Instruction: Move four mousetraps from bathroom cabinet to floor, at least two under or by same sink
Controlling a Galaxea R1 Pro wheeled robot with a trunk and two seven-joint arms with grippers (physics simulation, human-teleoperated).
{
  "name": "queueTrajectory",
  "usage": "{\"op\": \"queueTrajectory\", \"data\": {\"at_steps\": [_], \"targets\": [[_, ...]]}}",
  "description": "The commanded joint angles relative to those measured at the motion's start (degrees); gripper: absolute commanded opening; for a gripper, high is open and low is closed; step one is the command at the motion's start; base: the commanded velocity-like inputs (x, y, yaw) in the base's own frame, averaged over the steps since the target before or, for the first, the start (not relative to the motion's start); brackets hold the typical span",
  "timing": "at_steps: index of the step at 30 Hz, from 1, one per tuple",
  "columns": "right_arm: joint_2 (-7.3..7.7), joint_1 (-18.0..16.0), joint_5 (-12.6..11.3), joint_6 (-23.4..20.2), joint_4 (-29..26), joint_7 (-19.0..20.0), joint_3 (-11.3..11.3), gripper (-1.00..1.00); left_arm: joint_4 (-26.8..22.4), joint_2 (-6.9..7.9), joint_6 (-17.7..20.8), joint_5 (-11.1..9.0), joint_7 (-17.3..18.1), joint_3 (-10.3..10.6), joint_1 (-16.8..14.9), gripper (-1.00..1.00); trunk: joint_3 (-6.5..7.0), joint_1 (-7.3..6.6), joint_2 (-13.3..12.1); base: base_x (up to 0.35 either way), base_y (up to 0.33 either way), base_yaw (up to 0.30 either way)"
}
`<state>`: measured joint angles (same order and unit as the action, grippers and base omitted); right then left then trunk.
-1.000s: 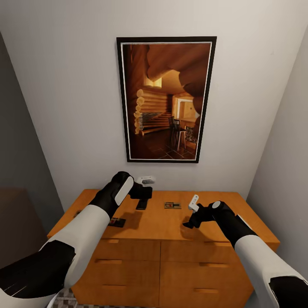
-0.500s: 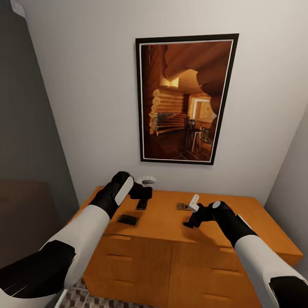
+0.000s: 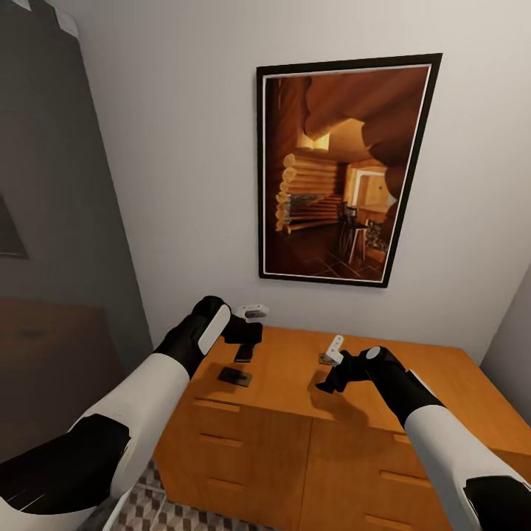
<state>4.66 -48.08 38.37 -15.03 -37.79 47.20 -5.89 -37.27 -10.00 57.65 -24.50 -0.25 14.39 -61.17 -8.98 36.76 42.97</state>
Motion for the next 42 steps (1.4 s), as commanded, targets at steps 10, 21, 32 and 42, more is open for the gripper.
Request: {"op": "queueTrajectory", "data": {"at_steps": [10,21,32,42], "targets": [[0.00,0.0,0.0,0.0,0.0,0.0,0.0,1.00,0.0,0.00,0.0,0.2,0.0,0.0,0.0,-1.00,0.00,0.00,0.0,0.000,0.000,0.002],[0.00,0.0,0.0,0.1,0.0,0.0,0.0,1.00,0.3,0.00,0.0,0.2,0.0,0.0,0.1,-1.00,0.00,0.00,0.0,0.168,0.000,0.000],[0.00,0.0,0.0,0.0,0.0,0.0,0.0,1.00,0.2,0.00,0.0,0.2,-0.1,0.0,0.1,-1.00,0.00,0.00,0.0,0.059,-0.001,0.000],[0.00,0.0,0.0,0.1,0.0,0.0,0.0,1.00,0.3,0.00,0.0,0.2,-0.1,0.0,0.1,-1.00,0.00,0.00,0.0,0.084,-0.176,0.000]]}}
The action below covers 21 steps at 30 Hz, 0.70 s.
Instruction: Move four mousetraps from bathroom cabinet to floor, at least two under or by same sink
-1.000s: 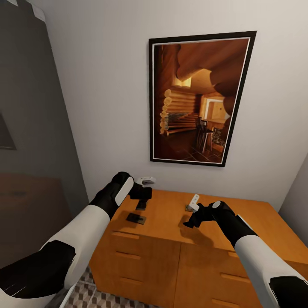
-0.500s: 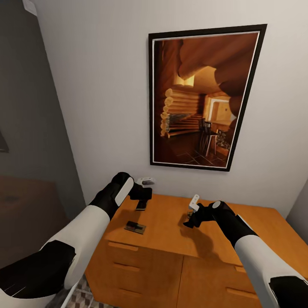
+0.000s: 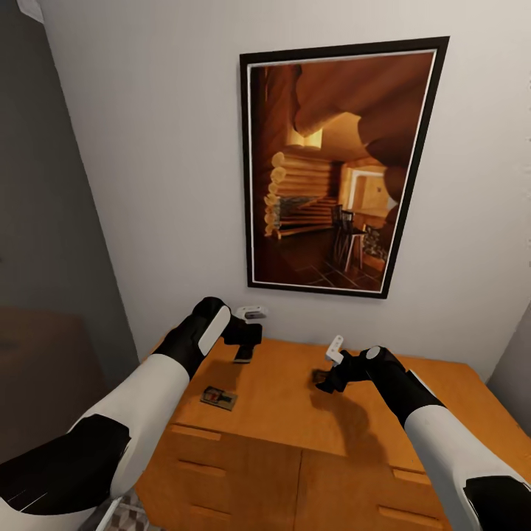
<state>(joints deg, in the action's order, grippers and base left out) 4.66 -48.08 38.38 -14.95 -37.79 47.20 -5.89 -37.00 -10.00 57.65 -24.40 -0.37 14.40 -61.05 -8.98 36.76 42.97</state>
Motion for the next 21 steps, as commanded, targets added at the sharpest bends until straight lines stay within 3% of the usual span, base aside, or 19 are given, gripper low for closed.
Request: {"op": "queueTrajectory", "data": {"at_steps": [1,21], "targets": [[0.00,0.0,0.0,0.0,0.0,0.0,0.0,1.00,0.0,0.00,0.0,0.1,0.0,0.0,0.1,-1.00,0.00,0.00,0.0,0.081,-0.189,0.000],[0.00,0.0,0.0,0.0,0.0,0.0,0.0,1.00,0.0,0.00,0.0,0.1,0.0,0.0,0.1,-1.00,0.00,0.00,0.0,0.009,-0.021,0.000]]}}
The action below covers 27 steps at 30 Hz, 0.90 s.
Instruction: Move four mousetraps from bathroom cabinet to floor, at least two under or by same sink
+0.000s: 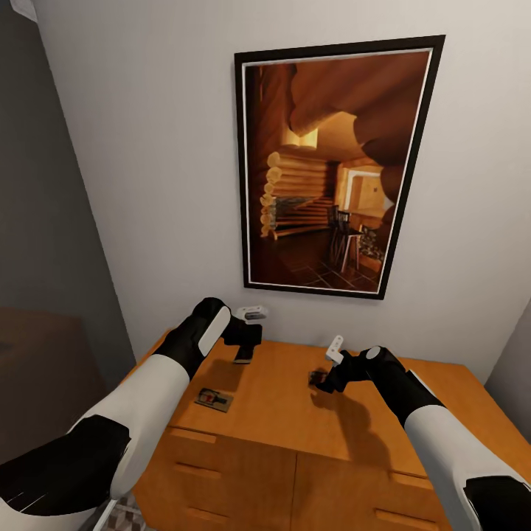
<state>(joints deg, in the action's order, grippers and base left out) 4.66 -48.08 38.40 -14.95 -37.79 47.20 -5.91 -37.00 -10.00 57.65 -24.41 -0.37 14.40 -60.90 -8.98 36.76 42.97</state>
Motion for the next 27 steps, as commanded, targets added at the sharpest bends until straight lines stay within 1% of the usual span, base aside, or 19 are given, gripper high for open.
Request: {"op": "queueTrajectory", "data": {"at_steps": [1,10,22,27], "targets": [[0.00,0.0,0.0,0.0,0.0,0.0,0.0,1.00,0.0,0.00,0.0,0.1,0.0,0.0,0.0,-1.00,0.00,0.00,0.0,0.005,0.000,0.000],[0.00,0.0,0.0,0.0,0.0,0.0,-0.1,1.00,0.0,0.00,0.0,0.1,0.0,0.0,0.1,-1.00,0.00,0.00,0.0,0.143,0.000,0.000],[0.00,0.0,0.0,0.0,0.0,0.0,-0.1,1.00,0.0,0.00,0.0,0.1,-0.1,0.0,0.1,-1.00,0.00,0.00,0.0,0.012,-0.002,0.000],[0.00,0.0,0.0,0.0,0.0,0.0,-0.1,1.00,0.0,0.00,0.0,0.1,0.0,0.0,0.1,-1.00,0.00,0.00,0.0,0.001,-0.150,0.000]]}}
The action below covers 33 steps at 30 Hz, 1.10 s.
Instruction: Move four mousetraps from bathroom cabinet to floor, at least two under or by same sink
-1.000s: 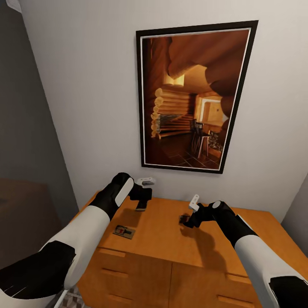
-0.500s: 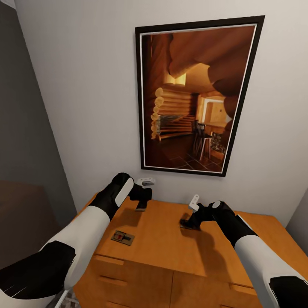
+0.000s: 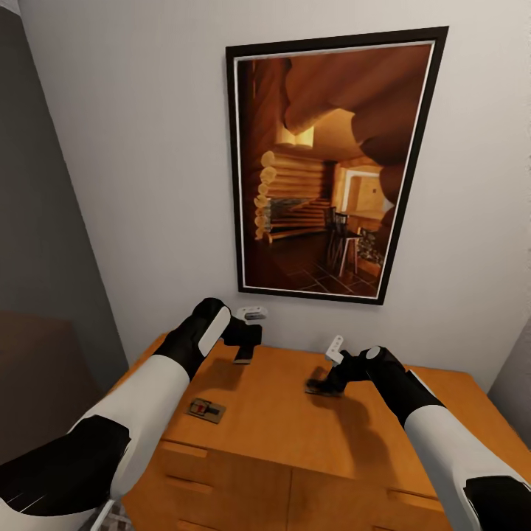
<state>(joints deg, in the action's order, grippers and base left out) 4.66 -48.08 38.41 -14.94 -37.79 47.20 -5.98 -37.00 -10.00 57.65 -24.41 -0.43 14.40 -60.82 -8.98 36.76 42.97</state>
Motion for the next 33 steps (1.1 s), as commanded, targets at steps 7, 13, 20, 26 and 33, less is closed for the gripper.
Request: {"op": "queueTrajectory", "data": {"at_steps": [7,13,20,26,33], "targets": [[0.00,0.0,0.0,0.0,0.0,0.0,0.0,1.00,0.0,0.00,0.0,0.1,0.1,0.0,0.0,-1.00,0.00,0.00,0.0,0.006,-0.084,0.000],[0.00,0.0,0.0,0.0,0.0,0.0,0.0,1.00,0.0,0.00,0.0,0.1,0.1,0.0,0.0,-1.00,0.00,0.00,0.0,0.001,-0.009,0.000],[0.00,0.0,0.0,0.0,0.0,0.0,0.0,1.00,0.0,0.00,0.0,0.1,0.1,0.0,0.0,-1.00,0.00,0.00,0.0,0.000,-0.001,0.000],[0.00,0.0,0.0,0.0,0.0,0.0,-0.1,1.00,0.0,0.00,0.0,0.1,0.1,0.0,0.0,-1.00,0.00,0.00,0.0,0.000,0.000,0.000],[0.00,0.0,0.0,0.0,0.0,0.1,-0.2,1.00,0.0,0.00,0.0,0.1,0.1,0.0,0.0,-1.00,0.00,0.00,0.0,0.000,0.000,0.000]]}}
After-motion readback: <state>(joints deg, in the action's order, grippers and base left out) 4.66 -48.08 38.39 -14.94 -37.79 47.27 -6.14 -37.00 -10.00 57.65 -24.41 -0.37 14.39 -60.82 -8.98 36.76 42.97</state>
